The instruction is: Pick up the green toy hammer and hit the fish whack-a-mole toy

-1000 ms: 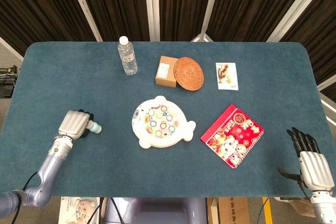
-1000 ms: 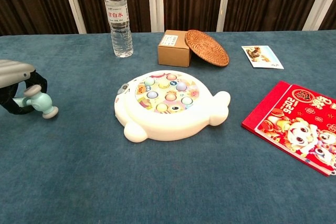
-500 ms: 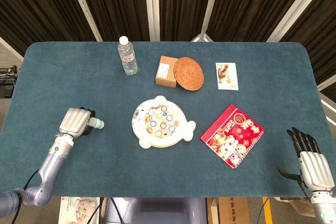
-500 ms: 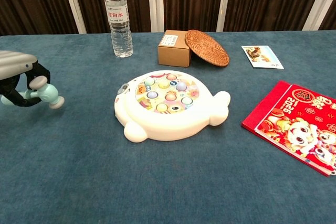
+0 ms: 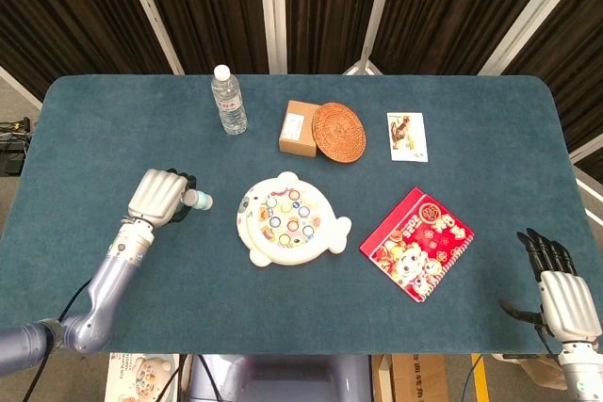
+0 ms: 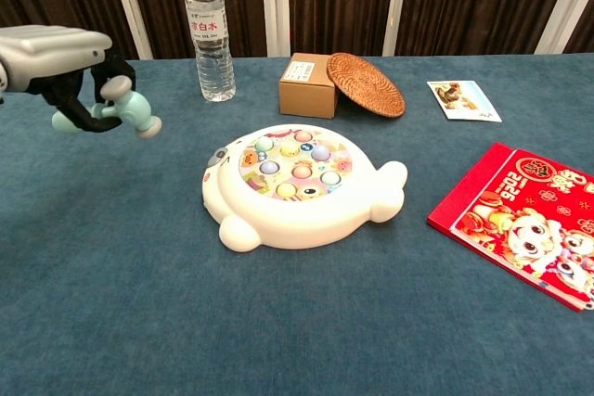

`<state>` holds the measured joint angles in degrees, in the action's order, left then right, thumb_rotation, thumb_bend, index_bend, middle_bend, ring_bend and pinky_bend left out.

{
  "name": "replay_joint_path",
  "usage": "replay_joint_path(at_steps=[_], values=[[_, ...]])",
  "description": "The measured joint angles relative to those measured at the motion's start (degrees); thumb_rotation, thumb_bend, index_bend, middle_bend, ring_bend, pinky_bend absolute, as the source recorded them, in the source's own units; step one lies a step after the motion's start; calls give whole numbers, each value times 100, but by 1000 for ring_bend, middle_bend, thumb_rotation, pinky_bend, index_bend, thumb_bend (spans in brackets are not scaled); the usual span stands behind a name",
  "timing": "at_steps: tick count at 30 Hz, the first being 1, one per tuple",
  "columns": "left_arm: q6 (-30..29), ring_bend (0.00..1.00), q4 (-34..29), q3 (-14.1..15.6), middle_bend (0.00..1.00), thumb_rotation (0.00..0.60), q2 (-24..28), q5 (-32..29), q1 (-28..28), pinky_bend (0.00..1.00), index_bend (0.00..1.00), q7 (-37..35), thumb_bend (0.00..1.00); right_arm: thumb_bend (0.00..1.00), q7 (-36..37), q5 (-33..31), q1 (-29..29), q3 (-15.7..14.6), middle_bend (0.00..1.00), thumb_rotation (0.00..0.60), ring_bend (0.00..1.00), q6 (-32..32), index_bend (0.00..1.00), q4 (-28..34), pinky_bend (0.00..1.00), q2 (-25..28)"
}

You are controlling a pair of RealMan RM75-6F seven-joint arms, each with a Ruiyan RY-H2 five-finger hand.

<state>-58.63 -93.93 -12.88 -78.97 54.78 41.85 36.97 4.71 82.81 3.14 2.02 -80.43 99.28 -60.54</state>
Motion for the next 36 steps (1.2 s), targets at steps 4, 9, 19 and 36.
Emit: replay_joint_path(at_steps=[4,9,19,36], values=[[105,433,-121,-212,555,600,-15,-422,414,572,669,506,700,162,26,-54,4,12,0,600,0,33,0,21,0,5],[240,433,-76,-382,554,600,-219,-1061,1054,573,669,1197,700,163,75,-82,13,24,0,600,0,61,0,44,0,10],[411,432,307,-420,553,600,-783,-2213,2093,572,669,2120,700,162,237,-125,28,37,0,600,0,127,0,67,0,41],[259,433,557,-59,553,600,-1118,-2898,2553,572,669,2212,699,162,300,-138,36,51,0,600,0,145,0,79,0,55]])
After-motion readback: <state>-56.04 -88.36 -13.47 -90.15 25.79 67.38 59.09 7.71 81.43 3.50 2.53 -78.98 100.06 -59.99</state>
